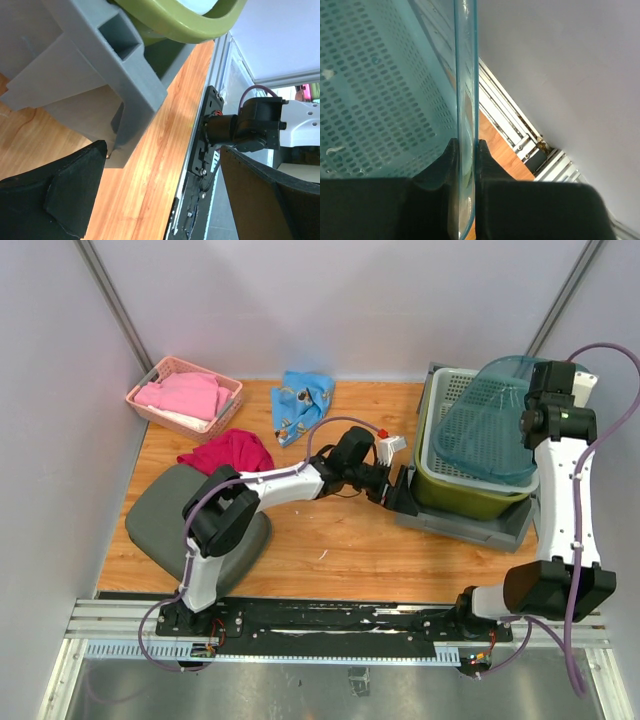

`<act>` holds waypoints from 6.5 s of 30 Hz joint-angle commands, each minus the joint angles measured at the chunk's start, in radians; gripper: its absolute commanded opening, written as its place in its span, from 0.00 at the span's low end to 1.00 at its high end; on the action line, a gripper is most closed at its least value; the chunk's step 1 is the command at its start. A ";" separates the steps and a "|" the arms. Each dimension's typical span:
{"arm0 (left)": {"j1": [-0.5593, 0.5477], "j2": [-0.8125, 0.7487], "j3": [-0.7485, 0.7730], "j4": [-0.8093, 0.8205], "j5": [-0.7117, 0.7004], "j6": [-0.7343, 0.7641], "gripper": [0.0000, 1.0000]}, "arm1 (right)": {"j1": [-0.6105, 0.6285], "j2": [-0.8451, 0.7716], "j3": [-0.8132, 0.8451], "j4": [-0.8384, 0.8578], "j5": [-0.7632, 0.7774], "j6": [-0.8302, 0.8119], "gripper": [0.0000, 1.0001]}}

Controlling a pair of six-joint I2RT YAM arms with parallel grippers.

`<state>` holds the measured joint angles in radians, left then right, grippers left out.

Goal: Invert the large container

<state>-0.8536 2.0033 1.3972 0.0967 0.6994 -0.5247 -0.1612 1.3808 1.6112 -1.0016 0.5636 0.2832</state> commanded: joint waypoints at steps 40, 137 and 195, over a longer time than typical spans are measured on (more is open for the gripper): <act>0.630 -0.899 -0.132 -0.665 -0.610 0.018 0.99 | 0.614 -0.181 -0.258 0.407 -0.489 0.150 0.01; 0.896 -0.942 -0.369 -0.512 -0.576 -0.082 0.99 | 0.785 0.301 -0.610 1.951 -1.243 1.372 0.01; 0.651 -0.866 -0.299 -0.575 -0.662 -0.086 0.99 | 1.177 0.201 -0.602 0.737 -0.351 0.101 0.71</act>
<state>-0.1989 1.1561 1.0683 -0.4534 0.0673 -0.5915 1.0409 1.5173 0.9173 -0.3420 0.0875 0.3992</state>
